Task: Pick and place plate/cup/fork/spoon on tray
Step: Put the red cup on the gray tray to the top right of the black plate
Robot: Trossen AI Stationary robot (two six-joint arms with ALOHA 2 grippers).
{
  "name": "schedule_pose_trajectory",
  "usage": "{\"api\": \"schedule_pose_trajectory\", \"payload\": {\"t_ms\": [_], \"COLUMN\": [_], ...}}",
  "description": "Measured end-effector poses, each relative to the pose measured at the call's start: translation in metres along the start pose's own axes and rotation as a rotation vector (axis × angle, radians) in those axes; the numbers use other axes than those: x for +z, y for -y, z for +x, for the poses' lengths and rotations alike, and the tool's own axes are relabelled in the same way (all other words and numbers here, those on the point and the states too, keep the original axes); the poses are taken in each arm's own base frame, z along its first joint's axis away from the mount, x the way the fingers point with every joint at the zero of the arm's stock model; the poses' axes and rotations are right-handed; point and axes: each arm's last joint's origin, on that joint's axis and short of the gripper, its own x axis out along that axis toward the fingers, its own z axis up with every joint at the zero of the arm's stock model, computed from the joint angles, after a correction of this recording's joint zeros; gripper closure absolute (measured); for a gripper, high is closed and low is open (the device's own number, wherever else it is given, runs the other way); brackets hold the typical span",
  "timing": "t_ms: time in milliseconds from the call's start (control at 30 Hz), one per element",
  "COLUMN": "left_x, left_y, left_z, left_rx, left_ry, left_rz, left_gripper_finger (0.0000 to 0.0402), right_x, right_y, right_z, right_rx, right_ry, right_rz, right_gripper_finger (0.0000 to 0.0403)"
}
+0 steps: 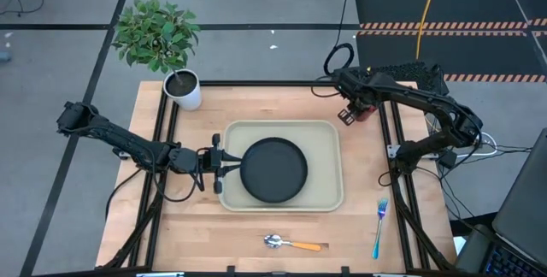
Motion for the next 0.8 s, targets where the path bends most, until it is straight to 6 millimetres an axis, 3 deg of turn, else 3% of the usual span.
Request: {"api": "schedule_pose_trajectory", "payload": {"t_ms": [100,467,667,800], "left_x": [0.0,0.0,0.001,0.001], "left_y": [0.0,0.0,-0.001,-0.001], "left_z": [0.0,0.0,0.0,0.0], "left_rx": [0.0,0.003,0.015,0.021], "left_ry": [0.0,0.002,0.009,0.011], "left_rz": [-0.001,0.008,0.018,0.019], "left_gripper_finger": [0.0332,0.0332,0.0332,0.0332], "right_x": [-0.003,-0.009,-0.019,-0.021], "right_y": [-0.001,-0.009,-0.023,-0.034], "right_z": [0.004,-0.003,-0.02,-0.042], "right_rx": [-0.004,-0.016,0.06,0.081], "right_ry": [-0.016,0.015,0.066,0.113], "right_rz": [-0.021,-0.07,-0.102,-0.138], "right_gripper_finger": [0.0393,0.0401,0.0402,0.0402]}}
